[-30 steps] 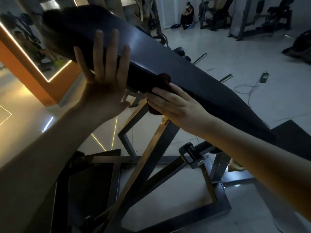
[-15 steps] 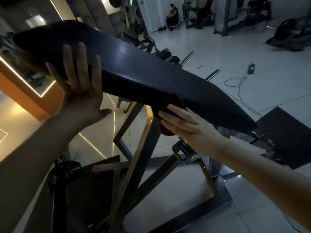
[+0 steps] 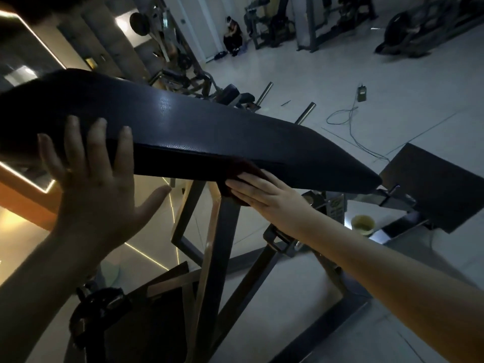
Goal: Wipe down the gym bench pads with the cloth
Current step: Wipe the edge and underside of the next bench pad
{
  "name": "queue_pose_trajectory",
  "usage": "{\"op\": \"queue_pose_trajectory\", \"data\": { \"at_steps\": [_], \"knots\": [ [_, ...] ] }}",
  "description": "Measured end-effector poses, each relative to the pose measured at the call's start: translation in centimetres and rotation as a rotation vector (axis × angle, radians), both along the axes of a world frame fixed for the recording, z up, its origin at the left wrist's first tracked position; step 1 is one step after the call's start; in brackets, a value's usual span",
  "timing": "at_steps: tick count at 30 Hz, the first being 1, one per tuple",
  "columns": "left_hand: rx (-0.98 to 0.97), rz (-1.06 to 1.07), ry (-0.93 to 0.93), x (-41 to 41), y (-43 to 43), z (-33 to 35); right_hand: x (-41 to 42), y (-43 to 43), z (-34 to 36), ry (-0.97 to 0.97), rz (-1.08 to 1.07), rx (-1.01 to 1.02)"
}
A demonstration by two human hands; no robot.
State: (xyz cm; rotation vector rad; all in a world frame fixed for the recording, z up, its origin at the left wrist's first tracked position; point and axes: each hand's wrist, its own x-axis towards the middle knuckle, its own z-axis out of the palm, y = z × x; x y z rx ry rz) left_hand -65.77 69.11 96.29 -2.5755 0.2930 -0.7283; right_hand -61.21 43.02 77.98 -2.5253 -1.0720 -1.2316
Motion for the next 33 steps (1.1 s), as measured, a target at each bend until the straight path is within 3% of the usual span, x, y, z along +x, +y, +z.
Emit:
{"op": "queue_pose_trajectory", "data": {
  "at_steps": [2, 4, 6, 9, 10, 12, 14, 16, 19, 23, 27, 29, 33],
  "knots": [
    [0.129, -0.107, -0.013, 0.2, -0.8, -0.3, -1.3, -0.8, -2.0, 0.063, -0.099, 0.037],
    [0.257, -0.222, 0.011, 1.1, -2.5, -0.8, -3.6, 0.4, -2.9, 0.185, -0.154, 0.275],
    [0.37, -0.321, 0.048, 2.4, -4.5, -1.6, -6.2, 3.1, -2.1, 0.365, -0.084, 0.826],
    [0.564, -0.391, 0.146, 4.5, -7.6, -2.0, -8.3, 6.0, 1.2, 0.747, 0.24, 2.069],
    [0.592, -0.425, 0.159, 5.2, -8.5, -2.1, -8.1, 6.1, 1.7, 0.845, 0.359, 2.363],
    [0.607, -0.487, 0.176, 6.7, -9.9, -1.9, -7.3, 6.1, 2.6, 0.875, 0.515, 2.714],
    [0.605, -0.544, 0.19, 7.4, -10.3, -1.8, -6.5, 6.4, 3.4, 0.702, 0.612, 2.901],
    [0.634, -0.559, 0.175, 7.6, -10.2, -1.9, -6.2, 7.4, 4.4, 0.578, 0.661, 2.949],
    [0.623, -0.594, 0.165, 7.5, -9.9, -2.2, -6.3, 8.4, 5.2, 0.468, 0.659, 2.865],
    [0.584, -0.618, 0.159, 7.6, -9.9, -2.3, -5.4, 9.0, 5.4, 0.265, 0.34, 2.573],
    [0.553, -0.611, 0.159, 7.7, -9.8, -2.3, -2.6, 12.6, 4.9, 0.379, 0.117, 2.305],
    [0.542, -0.611, 0.166, 7.5, -9.9, -2.2, -1.0, 13.7, 5.2, 0.332, -0.054, 2.144],
    [0.553, -0.601, 0.179, 7.2, -10.0, -1.9, 1.0, 13.3, 6.1, 0.23, -0.263, 2.153]
  ]
}}
